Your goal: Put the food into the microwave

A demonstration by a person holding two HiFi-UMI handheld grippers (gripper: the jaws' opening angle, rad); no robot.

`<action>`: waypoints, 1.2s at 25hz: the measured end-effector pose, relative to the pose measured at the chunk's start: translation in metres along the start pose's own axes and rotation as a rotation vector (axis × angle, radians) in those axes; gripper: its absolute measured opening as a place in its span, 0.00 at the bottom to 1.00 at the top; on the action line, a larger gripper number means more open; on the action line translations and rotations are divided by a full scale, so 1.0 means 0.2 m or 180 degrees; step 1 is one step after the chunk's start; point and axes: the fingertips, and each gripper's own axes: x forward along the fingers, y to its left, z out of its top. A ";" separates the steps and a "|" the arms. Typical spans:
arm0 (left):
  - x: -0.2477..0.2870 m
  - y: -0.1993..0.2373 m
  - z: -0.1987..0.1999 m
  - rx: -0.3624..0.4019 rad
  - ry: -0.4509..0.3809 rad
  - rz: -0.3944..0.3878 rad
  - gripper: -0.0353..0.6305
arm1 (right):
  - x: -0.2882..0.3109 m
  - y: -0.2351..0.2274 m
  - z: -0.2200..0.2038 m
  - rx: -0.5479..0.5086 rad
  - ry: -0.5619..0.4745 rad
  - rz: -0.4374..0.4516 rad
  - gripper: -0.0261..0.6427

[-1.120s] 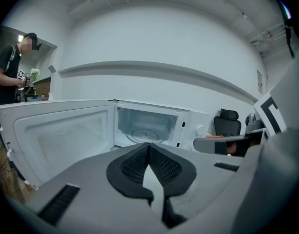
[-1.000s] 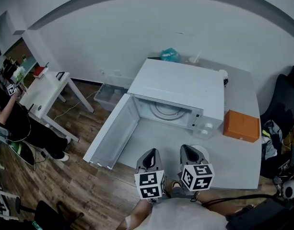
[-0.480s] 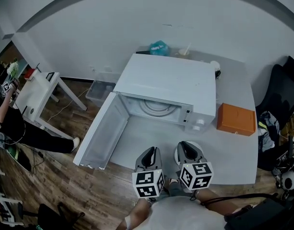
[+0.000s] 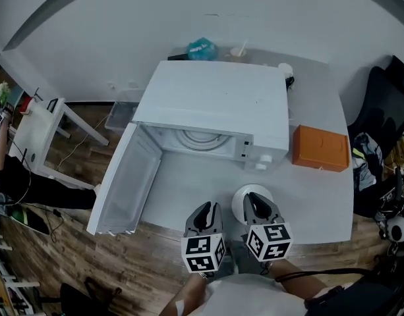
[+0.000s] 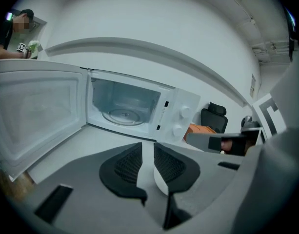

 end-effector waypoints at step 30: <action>0.38 -0.13 -0.55 -0.0132 0.0897 -0.0204 0.15 | -0.11 -0.62 -0.53 0.0578 0.0506 -0.0835 0.07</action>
